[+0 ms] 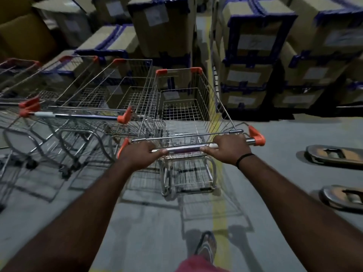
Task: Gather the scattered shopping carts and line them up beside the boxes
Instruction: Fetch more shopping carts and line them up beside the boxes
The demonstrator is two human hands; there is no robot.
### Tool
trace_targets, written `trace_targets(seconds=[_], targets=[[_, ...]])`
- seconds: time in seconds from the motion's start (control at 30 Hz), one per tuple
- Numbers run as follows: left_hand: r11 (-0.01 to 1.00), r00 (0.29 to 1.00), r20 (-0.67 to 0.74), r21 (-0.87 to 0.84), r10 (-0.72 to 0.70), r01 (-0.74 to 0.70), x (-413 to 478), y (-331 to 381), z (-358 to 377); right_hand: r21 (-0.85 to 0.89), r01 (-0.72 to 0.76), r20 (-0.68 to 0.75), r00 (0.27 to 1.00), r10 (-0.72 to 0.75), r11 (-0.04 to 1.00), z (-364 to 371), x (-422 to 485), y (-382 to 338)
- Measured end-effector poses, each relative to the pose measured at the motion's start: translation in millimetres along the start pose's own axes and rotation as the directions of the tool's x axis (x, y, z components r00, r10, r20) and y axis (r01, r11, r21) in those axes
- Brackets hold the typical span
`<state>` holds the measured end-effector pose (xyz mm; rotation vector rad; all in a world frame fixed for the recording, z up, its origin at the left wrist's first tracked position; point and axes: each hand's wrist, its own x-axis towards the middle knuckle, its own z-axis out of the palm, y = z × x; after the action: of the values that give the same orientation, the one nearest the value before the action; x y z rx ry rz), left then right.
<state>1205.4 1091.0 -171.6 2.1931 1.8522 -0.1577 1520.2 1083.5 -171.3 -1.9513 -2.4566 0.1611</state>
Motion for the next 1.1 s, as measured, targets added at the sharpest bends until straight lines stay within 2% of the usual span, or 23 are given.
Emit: trace_targets(seconds=[0.1, 0.23, 0.43, 0.63, 0.8, 0.93, 1.1], targets=[[0.999, 0.998, -0.045, 0.033, 0.033, -0.031, -22, -14, 10, 0.036, 0.012, 0.028, 1.000, -0.013, 0.999, -2, -19, -6], [0.994, 0.994, -0.096, 0.105, 0.050, -0.040, -61, -32, 22, -0.017, -0.069, 0.023, 0.997, 0.069, 0.997, 3, -58, -11], [0.995, 1.000, -0.011, 0.094, 0.022, -0.021, -116, -33, 28, -0.046, -0.143, 0.046, 0.988, 0.145, 0.989, 6, -117, -44], [0.989, 0.999, -0.014, 0.144, 0.029, -0.026, -153, -32, 42, -0.054, -0.159, 0.031, 0.986, 0.161, 0.986, 12, -163, -61], [0.988, 0.999, -0.030, 0.148, -0.037, 0.041, -186, -20, 55, -0.017, -0.155, 0.054, 0.986, 0.155, 0.988, 15, -191, -68], [0.991, 0.993, -0.059, 0.084, -0.099, 0.104, -214, -11, 66, -0.038, -0.136, 0.045, 0.989, 0.137, 0.990, 14, -216, -77], [0.987, 0.994, -0.062, 0.130, -0.087, 0.094, -231, -22, 84, -0.027, -0.113, 0.046, 0.992, 0.115, 0.993, 21, -246, -84]])
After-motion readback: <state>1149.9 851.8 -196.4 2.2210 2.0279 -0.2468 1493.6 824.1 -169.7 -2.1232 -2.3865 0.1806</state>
